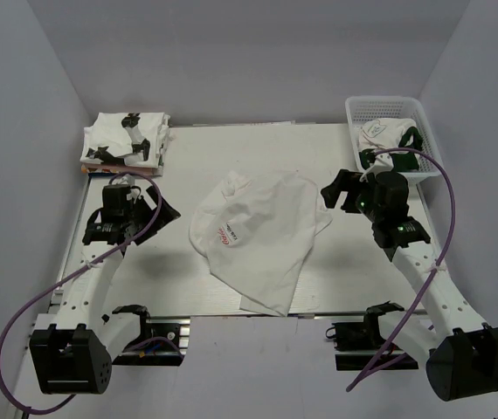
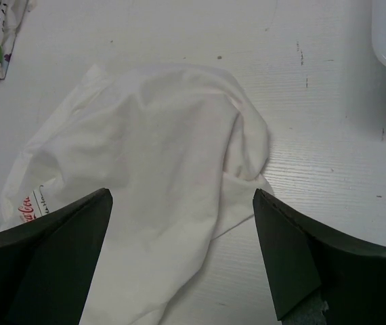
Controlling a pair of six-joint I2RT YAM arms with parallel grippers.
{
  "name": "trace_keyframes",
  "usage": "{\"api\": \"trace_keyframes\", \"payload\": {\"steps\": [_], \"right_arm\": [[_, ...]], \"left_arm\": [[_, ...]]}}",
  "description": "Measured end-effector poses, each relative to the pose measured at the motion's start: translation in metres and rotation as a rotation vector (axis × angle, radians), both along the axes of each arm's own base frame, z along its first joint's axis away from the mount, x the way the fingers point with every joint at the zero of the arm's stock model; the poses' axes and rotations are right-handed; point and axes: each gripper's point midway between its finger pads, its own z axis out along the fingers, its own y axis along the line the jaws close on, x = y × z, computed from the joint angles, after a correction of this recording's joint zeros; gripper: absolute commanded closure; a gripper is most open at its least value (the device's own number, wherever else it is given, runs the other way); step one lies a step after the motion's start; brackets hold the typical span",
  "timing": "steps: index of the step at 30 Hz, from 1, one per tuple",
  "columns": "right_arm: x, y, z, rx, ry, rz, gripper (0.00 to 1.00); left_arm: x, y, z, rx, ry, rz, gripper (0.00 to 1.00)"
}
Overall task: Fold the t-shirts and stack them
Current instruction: Flatten out the tshirt
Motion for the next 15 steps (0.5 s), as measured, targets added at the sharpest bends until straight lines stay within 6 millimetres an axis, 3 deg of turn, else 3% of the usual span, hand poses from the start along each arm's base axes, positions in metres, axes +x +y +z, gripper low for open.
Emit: {"api": "trace_keyframes", "payload": {"steps": [5, 11, 15], "right_arm": [[0.0, 0.002, 0.002, 0.019, -0.018, 0.002, 0.1], [-0.002, 0.004, -0.02, 0.019, 0.064, 0.009, 0.1], [-0.002, 0.003, -0.045, 0.001, 0.154, -0.001, 0.1]], "left_arm": [[0.007, -0.003, -0.003, -0.009, -0.013, -0.014, 0.0], [0.002, -0.016, -0.051, -0.016, 0.119, -0.061, 0.0], [0.004, -0.029, -0.07, -0.006, 0.164, -0.107, 0.0]]}}
